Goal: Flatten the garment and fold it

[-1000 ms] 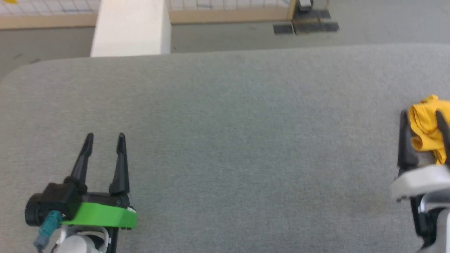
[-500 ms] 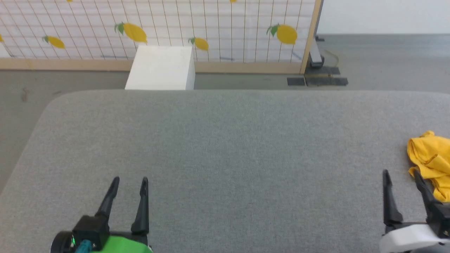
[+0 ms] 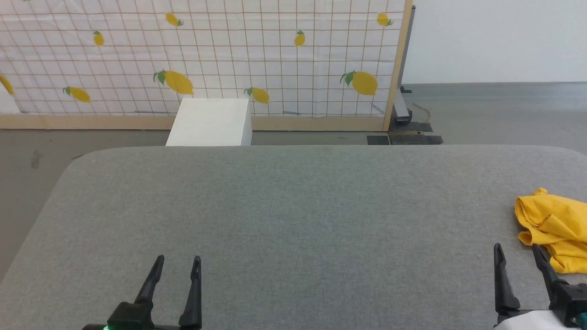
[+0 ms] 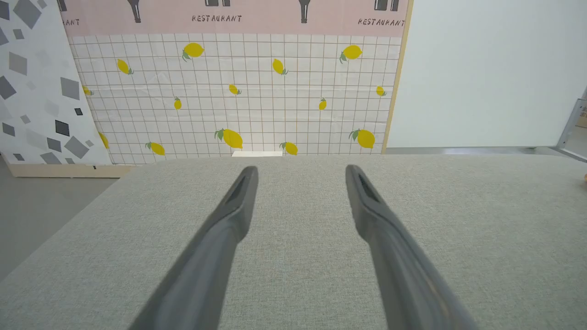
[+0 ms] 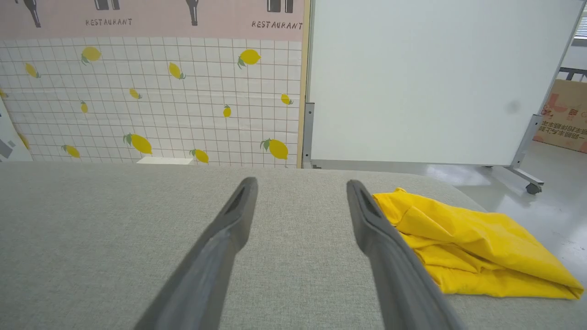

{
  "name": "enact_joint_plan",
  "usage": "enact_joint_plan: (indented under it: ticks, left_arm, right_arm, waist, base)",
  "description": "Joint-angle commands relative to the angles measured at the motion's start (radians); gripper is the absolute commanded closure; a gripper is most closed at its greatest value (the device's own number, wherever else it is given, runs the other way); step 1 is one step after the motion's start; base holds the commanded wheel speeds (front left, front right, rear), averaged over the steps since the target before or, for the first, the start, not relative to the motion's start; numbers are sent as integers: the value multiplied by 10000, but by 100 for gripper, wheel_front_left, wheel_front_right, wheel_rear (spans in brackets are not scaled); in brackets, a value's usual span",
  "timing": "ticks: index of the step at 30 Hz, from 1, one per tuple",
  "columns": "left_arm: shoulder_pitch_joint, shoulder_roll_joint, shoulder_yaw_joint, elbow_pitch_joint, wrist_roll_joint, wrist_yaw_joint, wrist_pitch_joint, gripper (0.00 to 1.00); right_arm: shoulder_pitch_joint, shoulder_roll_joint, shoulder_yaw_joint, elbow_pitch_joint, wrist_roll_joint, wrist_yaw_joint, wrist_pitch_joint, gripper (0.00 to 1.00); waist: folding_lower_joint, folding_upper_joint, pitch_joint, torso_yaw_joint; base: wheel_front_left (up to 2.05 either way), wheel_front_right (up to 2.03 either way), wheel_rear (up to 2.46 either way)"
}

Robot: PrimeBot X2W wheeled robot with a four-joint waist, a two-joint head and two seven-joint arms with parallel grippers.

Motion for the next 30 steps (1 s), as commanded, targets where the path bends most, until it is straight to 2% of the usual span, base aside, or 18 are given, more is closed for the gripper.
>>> enact_joint_plan:
  ticks: [1,21,22,30]
  left_arm:
    - [7,-46,-55,51,177,-112,-47,0]
    - [-792,-60,117,500,84,-383,-47,0]
    - [-636,-27,102,491,26,-339,1,100]
    - [-656,-41,108,482,26,-314,64,100]
  right_arm:
    - [23,0,70,66,34,-17,-73,0]
    - [-514,1,448,152,-24,-17,-81,0]
    - [-350,0,434,158,-4,0,-20,100]
    - [-369,0,462,124,-2,0,41,100]
  waist:
    - [1,0,36,-16]
    - [1,0,547,-34]
    - [1,0,547,-32]
    - [1,0,568,-42]
  base:
    - [0,0,0]
    - [0,0,0]
    - [0,0,0]
    - [0,0,0]
